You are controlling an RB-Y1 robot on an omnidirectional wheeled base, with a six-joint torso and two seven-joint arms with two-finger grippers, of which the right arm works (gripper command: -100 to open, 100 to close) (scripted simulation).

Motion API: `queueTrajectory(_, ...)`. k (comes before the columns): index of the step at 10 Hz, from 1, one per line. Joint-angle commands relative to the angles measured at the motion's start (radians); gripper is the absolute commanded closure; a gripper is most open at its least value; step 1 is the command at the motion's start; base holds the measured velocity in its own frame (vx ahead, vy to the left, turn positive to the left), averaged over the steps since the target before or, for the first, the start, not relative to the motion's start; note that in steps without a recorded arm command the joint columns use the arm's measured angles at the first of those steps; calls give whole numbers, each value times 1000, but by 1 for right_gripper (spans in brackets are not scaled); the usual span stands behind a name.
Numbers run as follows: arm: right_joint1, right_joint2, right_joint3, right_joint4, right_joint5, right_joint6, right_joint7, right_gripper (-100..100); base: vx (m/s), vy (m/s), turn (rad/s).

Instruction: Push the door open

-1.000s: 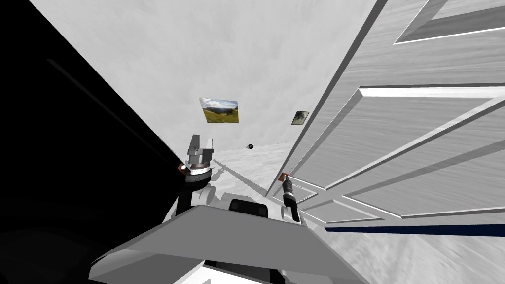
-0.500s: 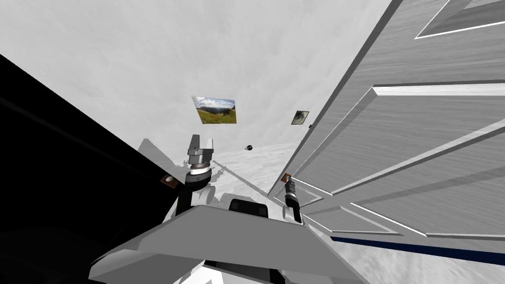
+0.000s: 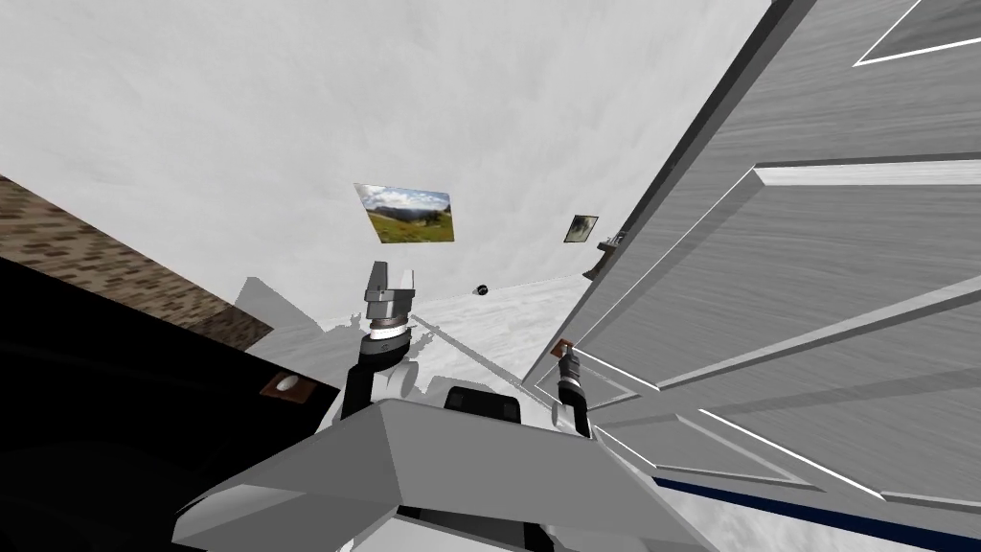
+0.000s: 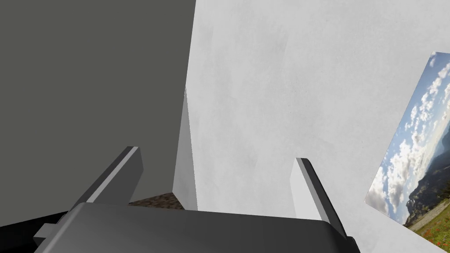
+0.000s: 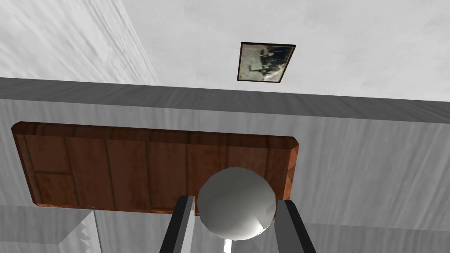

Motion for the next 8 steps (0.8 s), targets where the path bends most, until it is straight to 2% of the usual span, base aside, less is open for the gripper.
queueTrajectory(1, -2, 3, -15, -1, -7, -4, 7, 100, 173, 55, -51)
queueTrajectory(2, 3, 2, -9, -4, -4, 0, 4, 100, 75, 21, -30)
queueTrajectory(4, 3, -7, -35, -4, -17, -1, 12, 100, 163, 9, -44)
queueTrajectory(8, 4, -12, -80, 0, -39, -3, 27, 100, 235, -3, -50)
